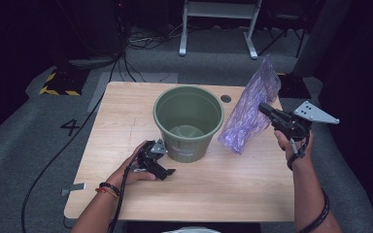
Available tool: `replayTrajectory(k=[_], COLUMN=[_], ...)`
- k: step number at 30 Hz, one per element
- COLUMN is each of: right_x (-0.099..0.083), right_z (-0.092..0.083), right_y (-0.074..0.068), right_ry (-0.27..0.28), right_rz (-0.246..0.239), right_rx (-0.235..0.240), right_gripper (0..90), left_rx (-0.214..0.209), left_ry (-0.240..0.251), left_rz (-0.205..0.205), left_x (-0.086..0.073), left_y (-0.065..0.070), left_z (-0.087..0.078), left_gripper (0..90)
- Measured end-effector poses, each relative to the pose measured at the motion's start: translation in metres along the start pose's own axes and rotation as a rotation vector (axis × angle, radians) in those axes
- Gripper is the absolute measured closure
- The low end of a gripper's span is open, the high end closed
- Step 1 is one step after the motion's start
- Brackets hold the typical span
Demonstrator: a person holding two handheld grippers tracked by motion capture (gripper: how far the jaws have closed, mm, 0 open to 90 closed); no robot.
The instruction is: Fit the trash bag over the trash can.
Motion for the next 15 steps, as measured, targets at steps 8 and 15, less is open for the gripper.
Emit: replayTrajectory(k=[8,15], right_x=[0.018,0.03], right_z=[0.0,0.009], right_y=[-0.003,-0.005], right_ry=[0.021,0.025], right_rz=[-0.008,-0.011], right_rx=[0.009,0.003], right_gripper=[90.0,90.0], left_rx=[-0.007,-0.023], left_ry=[-0.001,0.0], left_rz=[0.001,0.016], left_x=[0.004,0.01], left_y=[0.004,0.011], left_z=[0.004,0.01], left_gripper=[0.4,0.5])
Point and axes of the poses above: each handheld gripper's, and its own axes: z roughly forward along the jaws, x roughly out of its top, y roughly to its right, the point moved 8 cm from there along z, roughly forward along the jaws, and after that the axes turned 3 degrees about -x, right-handed, at the moved point
